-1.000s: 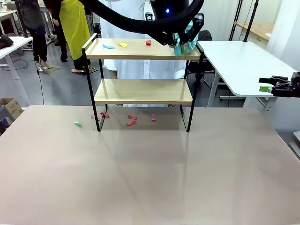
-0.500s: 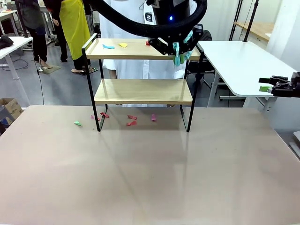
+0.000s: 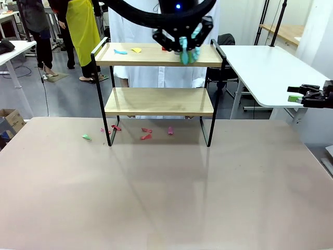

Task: Clean the shelf.
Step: Clean the specific section of the Shelf indicated by the human with the Duster.

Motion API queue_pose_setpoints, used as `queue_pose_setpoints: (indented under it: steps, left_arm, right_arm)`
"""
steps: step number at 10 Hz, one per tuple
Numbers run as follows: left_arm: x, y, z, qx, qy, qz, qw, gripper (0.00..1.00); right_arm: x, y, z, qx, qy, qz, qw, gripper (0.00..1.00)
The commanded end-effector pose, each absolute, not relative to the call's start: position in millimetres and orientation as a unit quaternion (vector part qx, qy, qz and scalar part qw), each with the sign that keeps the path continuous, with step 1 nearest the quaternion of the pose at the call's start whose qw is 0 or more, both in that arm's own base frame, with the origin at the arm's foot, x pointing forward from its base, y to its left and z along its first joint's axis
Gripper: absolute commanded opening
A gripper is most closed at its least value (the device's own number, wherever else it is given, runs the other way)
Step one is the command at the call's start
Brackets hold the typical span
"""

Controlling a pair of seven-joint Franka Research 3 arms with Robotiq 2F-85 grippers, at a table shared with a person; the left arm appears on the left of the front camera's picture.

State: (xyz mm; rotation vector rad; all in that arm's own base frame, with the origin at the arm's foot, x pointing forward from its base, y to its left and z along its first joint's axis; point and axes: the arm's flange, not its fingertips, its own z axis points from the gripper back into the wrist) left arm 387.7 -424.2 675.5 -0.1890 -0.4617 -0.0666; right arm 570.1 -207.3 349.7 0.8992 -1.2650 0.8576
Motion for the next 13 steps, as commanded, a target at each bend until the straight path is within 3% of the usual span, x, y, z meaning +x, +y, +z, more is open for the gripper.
queue_pose_setpoints:
  steps: [1,8,10,13]
  left_arm:
    - [384,-395,681,-0.053,-0.219,-0.006,0.974,0.13]
    - [367,-293,676,0.058,-0.194,0.091,0.975,0.13]
    - [354,-265,686,0.131,-0.221,0.116,0.959,0.13]
    - [327,-260,710,0.103,-0.291,0.087,0.947,0.13]
  right_arm:
    - [571,-205,352,0.392,-0.553,0.377,0.631,1.00]
    - [571,-205,352,0.392,-0.553,0.377,0.631,1.00]
    - [571,-205,352,0.392,-0.553,0.377,0.631,1.00]
    - [571,-205,352,0.392,-0.553,0.377,0.631,1.00]
